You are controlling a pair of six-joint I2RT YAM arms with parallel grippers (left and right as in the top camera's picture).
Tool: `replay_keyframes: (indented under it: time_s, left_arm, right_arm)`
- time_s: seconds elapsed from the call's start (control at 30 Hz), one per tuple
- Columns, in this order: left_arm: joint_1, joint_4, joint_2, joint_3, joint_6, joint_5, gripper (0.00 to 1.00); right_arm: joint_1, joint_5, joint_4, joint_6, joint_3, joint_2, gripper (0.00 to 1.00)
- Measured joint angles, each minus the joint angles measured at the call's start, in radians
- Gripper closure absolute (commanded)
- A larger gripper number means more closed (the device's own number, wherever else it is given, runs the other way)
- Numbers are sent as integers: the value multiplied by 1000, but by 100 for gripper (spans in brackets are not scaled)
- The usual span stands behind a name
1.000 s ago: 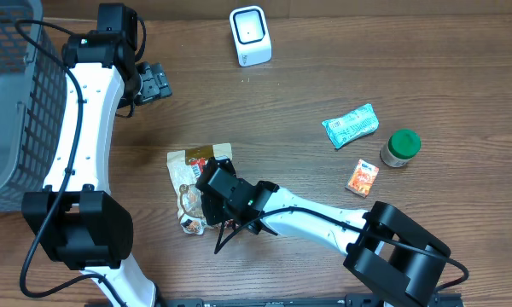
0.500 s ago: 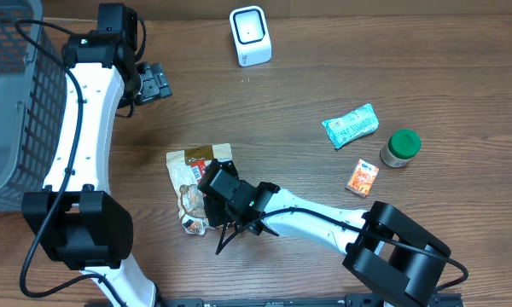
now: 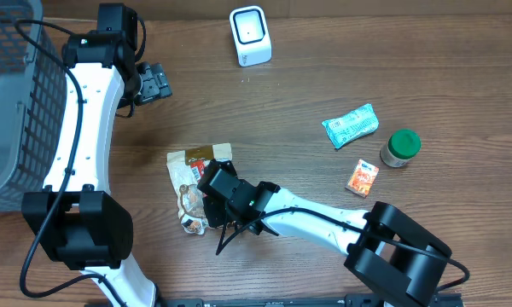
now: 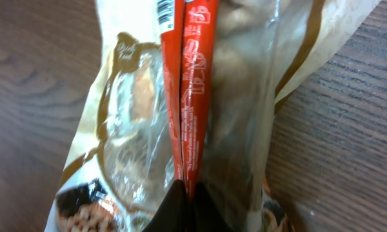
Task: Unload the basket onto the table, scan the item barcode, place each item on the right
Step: 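Lower the right gripper and grasp the red snack stick, then lift the red snack stick and carry it to the white scanner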
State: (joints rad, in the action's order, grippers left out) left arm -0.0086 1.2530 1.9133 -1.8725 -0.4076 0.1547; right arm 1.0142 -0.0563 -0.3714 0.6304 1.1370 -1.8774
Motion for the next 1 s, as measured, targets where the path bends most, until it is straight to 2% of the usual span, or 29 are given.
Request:
replay_keyframes:
  time_s: [0.27,0.47,0.8,1.0]
  left_arm:
    - [0,0,0,0,0,0,0]
    - [0,0,0,0,0,0,0]
    - [0,0,0,0,0,0,0]
    - [0,0,0,0,0,0,0]
  right_arm:
    - [-6,-2,-49,-82,6,167,96]
    - [-60,9,-173,-159,23,291,96]
    - [-203,10,-312,-277,37,304,96]
    - [-303,11,-458,-372,190,303,97]
